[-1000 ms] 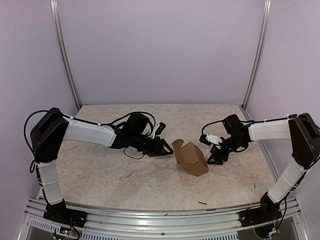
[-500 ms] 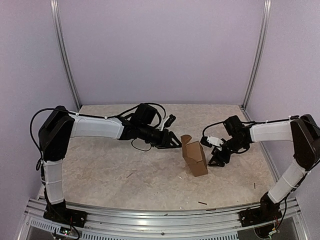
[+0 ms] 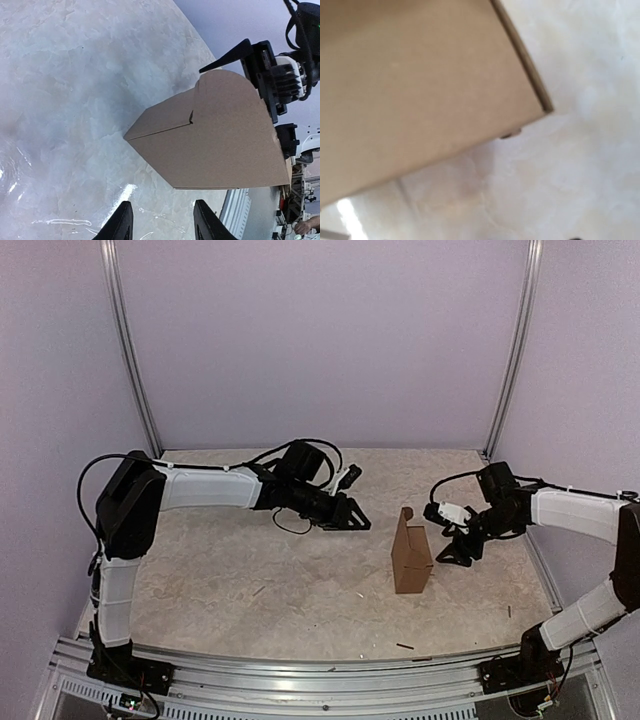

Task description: Fold the paper box

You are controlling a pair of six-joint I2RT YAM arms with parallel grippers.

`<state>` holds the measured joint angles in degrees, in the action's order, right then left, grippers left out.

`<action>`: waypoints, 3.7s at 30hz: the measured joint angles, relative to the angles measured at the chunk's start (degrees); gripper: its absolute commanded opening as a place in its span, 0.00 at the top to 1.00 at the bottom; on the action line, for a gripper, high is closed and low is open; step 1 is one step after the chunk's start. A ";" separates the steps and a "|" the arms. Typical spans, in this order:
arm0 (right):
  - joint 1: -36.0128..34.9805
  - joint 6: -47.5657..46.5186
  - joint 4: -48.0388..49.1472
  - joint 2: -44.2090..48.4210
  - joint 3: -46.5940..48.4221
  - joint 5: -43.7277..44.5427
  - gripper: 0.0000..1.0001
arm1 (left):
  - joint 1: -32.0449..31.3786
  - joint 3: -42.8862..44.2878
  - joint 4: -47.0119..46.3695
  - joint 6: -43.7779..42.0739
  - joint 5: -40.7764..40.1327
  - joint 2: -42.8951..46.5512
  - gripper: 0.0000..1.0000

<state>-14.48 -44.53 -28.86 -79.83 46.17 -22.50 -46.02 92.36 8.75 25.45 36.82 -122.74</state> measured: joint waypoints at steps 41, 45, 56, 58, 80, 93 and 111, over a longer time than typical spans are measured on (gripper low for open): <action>-21.90 1.25 -11.87 15.85 -0.33 3.69 0.36 | -13.09 -41.57 -13.49 -14.67 -28.41 27.61 0.60; -12.63 7.72 -7.78 16.96 3.65 2.56 0.01 | -14.29 -40.96 -16.57 -15.28 -27.78 26.08 0.60; -10.84 15.58 1.51 10.62 5.53 -2.19 0.34 | -16.33 -37.51 -19.28 -16.90 -26.51 18.97 0.59; -10.84 14.78 2.12 8.50 6.23 -2.25 0.36 | -16.33 -37.09 -19.54 -16.98 -26.53 18.75 0.59; -16.17 15.50 4.92 -2.14 7.54 -1.27 0.75 | -16.33 -33.53 -19.98 -18.38 -27.39 16.28 0.60; -17.20 15.82 4.85 -4.87 8.74 -2.14 1.00 | -16.33 -33.51 -19.98 -18.47 -28.30 16.26 0.60; -17.35 27.76 -0.46 -10.47 16.94 0.57 0.93 | -16.33 -32.15 -20.31 -18.25 -29.68 14.49 0.60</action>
<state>-31.83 -16.78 -29.32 -90.30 63.11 -21.93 -62.35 60.20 -11.55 7.20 7.14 -108.25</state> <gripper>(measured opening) 0.012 0.396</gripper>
